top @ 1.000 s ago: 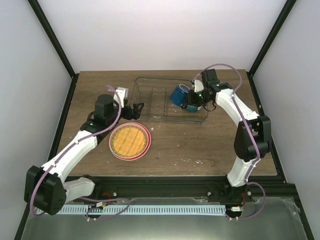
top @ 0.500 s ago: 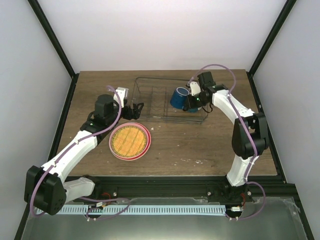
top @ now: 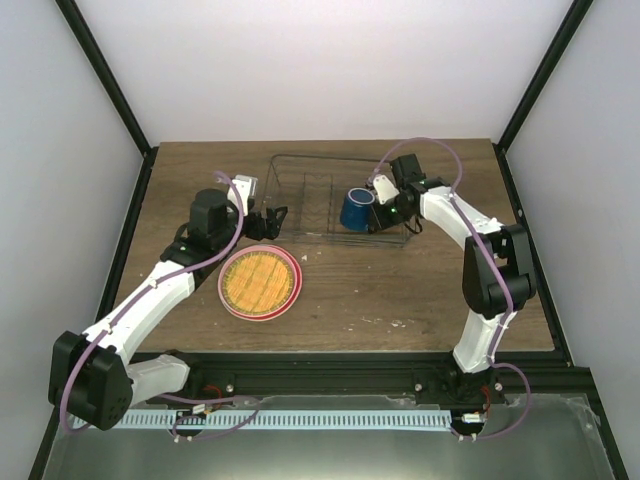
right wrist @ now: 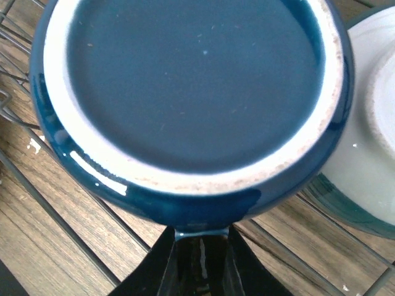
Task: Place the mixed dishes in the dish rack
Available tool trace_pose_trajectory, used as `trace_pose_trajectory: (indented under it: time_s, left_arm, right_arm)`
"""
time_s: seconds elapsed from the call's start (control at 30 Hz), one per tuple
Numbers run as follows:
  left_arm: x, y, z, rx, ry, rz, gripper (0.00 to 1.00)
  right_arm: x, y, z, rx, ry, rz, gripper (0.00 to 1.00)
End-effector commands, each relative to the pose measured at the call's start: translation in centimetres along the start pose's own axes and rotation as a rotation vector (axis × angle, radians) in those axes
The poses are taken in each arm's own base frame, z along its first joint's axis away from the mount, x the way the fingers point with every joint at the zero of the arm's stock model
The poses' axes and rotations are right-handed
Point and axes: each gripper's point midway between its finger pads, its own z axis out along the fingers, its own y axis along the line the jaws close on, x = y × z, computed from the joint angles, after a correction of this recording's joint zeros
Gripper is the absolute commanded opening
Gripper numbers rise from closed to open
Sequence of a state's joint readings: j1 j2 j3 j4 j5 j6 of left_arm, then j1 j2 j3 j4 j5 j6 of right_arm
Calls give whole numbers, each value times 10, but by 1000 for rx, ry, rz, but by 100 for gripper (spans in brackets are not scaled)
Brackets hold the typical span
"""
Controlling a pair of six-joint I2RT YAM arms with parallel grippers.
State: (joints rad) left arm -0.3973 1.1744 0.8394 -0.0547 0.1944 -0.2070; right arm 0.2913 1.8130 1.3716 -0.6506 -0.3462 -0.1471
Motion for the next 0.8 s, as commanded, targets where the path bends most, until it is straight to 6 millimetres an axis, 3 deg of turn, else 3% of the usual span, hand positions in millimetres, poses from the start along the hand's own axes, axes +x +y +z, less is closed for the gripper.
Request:
trace_pose_trajectory:
  time_s: [0.0,0.17,0.37,0.5,0.77]
  left_arm:
    - [0,3,0,-15,9,11,100]
    - [5,8,-2,-47,39,17,100]
    - [17,15,-7,-85,83,4,100]
    - [25,22,-13,-129,127,-19,100]
    - [59,45,-36,-298,299,-111,100]
  right_arm:
    - [-22,3,-9,45,-79,-119,12]
    - [-15,6,1,55,-41,-151,28]
    - [-10,10,8,61,-13,-172,32]
    - [-11,13,3,64,-7,-177,36]
    - [-8,10,-20,150,29,-163,56]
